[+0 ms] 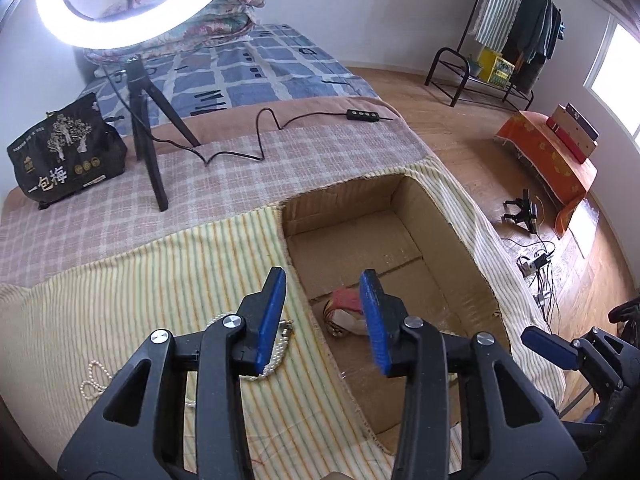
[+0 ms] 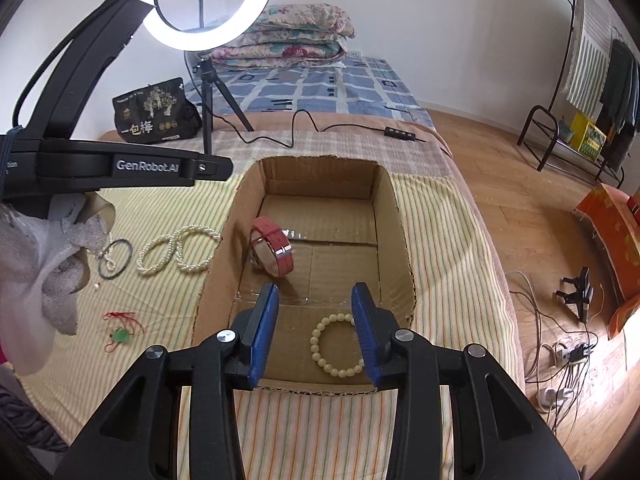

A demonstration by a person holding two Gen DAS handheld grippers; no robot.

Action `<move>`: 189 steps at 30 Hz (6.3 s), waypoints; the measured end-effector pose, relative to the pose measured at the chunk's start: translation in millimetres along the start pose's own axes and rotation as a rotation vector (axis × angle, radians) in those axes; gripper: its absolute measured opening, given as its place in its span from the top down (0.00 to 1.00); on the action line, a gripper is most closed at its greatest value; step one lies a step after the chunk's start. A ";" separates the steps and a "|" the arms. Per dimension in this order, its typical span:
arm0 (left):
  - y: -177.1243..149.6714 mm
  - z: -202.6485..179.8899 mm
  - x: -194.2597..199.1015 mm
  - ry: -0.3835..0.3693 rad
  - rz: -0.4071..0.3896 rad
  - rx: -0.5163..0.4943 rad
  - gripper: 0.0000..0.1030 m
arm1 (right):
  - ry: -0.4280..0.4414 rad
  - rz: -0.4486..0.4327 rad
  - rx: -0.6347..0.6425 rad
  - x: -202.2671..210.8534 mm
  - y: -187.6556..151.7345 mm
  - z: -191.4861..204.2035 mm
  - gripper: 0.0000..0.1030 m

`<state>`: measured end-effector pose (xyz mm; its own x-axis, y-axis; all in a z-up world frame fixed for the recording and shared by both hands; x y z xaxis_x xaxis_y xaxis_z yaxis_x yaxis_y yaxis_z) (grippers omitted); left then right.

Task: Organize jewelry
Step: 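Withdraw both tools from the box back over the remaining jewelry, then grasp the blue bangle with the left tool while the right tool lowers onto the pearl necklace, then grasp and lift the pearl necklace with the right tool while the left tool lifts the bangle, then carry both items over the box and open the left tool to drop the bangle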

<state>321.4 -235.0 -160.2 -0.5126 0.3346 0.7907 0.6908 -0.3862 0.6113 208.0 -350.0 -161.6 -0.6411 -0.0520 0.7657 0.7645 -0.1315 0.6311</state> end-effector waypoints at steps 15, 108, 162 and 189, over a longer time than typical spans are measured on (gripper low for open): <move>-49.5 113.8 78.8 0.117 -0.043 0.063 0.62 | 0.001 -0.085 0.031 24.9 2.2 35.3 0.53; -154.4 153.4 -64.0 -0.008 0.275 -0.266 0.98 | 0.165 0.445 -0.126 -176.5 -27.0 168.6 0.93; -78.9 79.7 114.0 -0.082 -0.063 -0.158 0.99 | 0.438 0.038 -0.185 56.1 49.8 118.7 0.94; -44.8 -43.7 77.2 -0.220 -0.078 -0.275 0.99 | 0.164 -0.062 -0.095 67.2 110.6 16.6 0.94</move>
<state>228.6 -229.5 -125.0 -0.4160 0.5375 0.7335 0.4751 -0.5593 0.6793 250.6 -351.6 -38.3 -0.6950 -0.2010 0.6903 0.7184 -0.2323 0.6557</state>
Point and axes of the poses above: each gripper's, at about its wrist camera, not at the fingertips, and x roughly against the way its jaws point, z to its left, y to its top, the point moved 6 cm from there along -x, roughly the way its jaws point, and after that the axes turned 12 degrees about -x, right-handed, at the moved point
